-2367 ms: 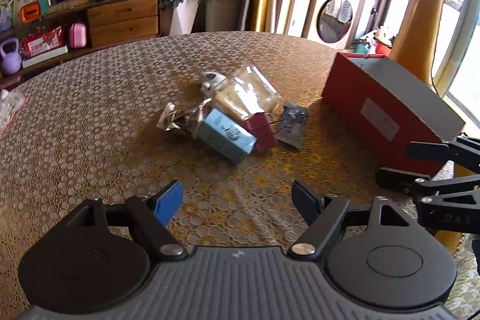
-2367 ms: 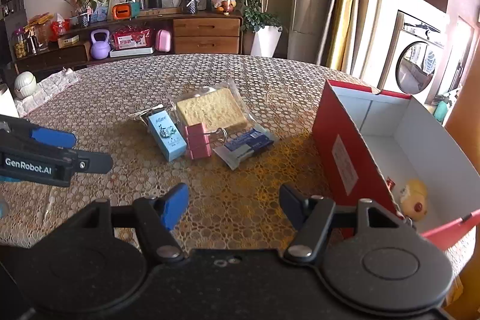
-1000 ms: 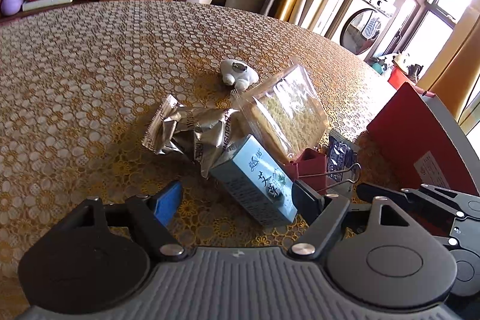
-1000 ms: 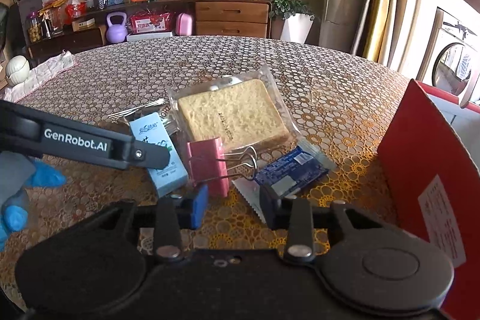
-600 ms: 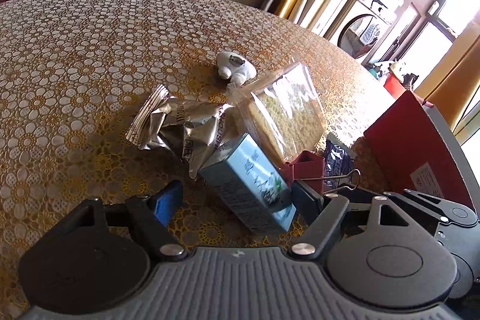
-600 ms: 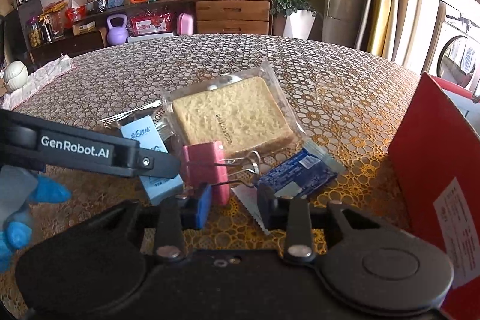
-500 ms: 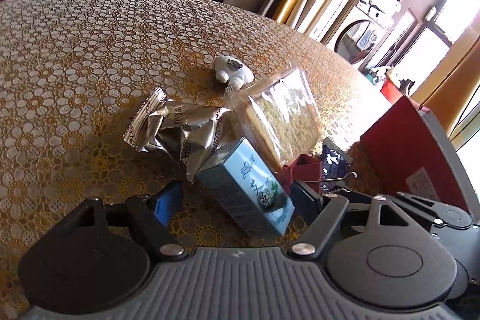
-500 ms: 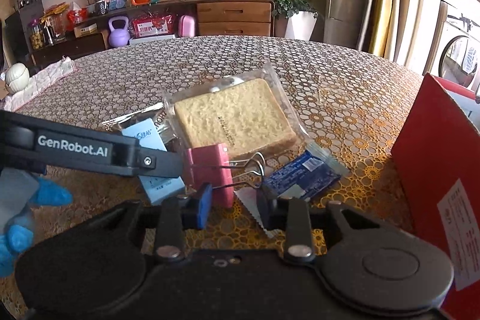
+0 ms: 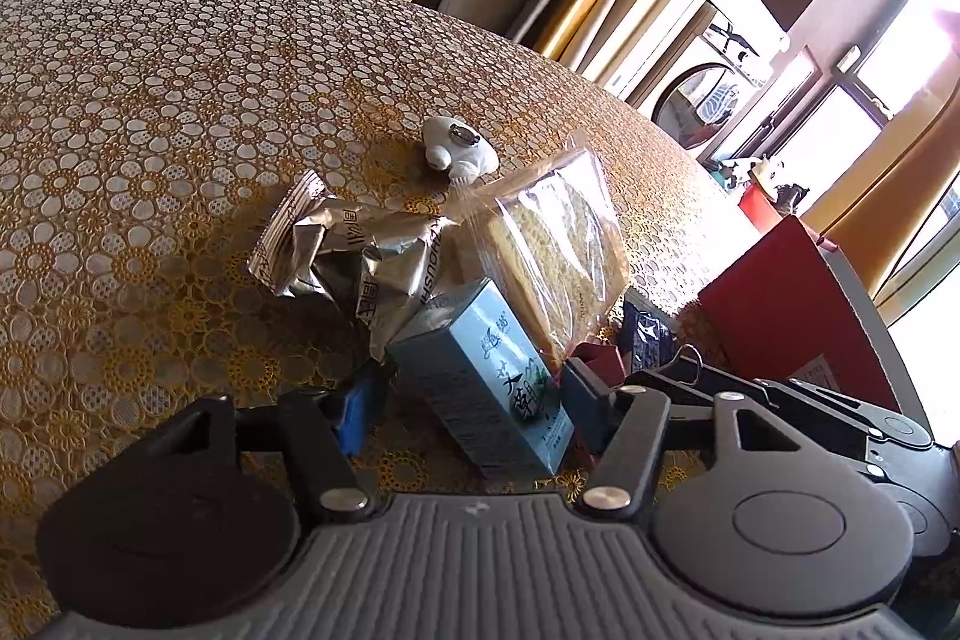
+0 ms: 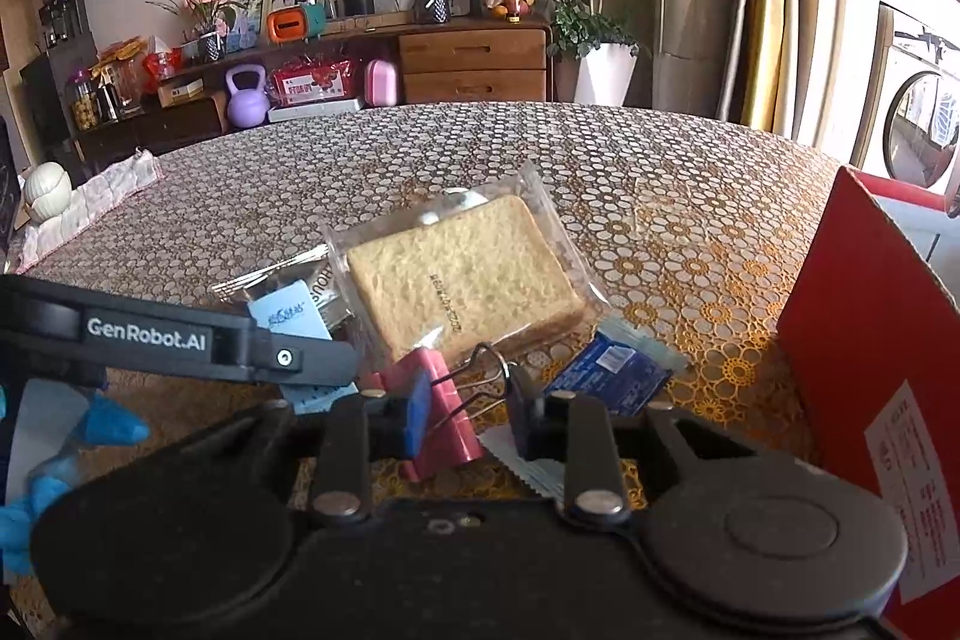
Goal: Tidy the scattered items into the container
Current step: 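Close left tool on blue-white medicine box while right tool grasps pink binder clip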
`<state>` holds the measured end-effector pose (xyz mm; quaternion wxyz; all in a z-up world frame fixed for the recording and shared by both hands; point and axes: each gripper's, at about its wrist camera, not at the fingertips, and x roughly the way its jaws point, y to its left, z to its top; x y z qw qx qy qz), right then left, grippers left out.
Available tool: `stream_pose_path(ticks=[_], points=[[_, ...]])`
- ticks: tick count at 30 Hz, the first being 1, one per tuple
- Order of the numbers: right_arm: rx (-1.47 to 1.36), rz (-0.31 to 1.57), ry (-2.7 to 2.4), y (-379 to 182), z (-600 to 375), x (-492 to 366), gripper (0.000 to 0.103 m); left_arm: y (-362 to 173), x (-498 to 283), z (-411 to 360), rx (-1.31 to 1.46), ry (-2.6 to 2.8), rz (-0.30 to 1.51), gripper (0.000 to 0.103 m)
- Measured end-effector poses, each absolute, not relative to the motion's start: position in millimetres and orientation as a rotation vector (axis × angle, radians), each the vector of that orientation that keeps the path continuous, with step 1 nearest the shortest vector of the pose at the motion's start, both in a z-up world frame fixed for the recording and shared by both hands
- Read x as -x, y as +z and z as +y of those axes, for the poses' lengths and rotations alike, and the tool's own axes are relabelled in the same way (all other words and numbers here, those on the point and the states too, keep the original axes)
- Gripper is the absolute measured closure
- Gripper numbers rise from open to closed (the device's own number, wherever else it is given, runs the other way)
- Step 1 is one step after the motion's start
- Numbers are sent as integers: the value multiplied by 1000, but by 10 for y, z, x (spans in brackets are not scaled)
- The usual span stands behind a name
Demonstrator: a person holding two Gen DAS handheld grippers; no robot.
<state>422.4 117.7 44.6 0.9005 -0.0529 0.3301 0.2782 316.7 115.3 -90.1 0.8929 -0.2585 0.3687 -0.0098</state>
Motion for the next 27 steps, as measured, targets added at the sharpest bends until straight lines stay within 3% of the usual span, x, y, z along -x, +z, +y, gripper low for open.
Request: stream_pose_path(ticks=[13,14,16,17,18,20,27], points=[[67,655,620,543,1215,-4111,0,-856,-3098,1117,524,-36,747,55],[67,652,627,552,1217,-4101,10,-844,-3081,1112,522,-38,742,58],[72,643,623,576,1231,-4072,78,-822,-3053,1094,513,-42,737,59],[75,641,618,585,1233,-4067,80,-813,-3042,1088,511,-42,735,60],[74,641,614,592,1230,-4065,87,-805,-3030,1085,512,-43,735,61],[67,643,601,610,1214,-4063,81,-794,-3005,1081,515,-45,732,63],[42,639,566,674,1128,-4019,78,-732,-2912,1040,505,-68,721,68]])
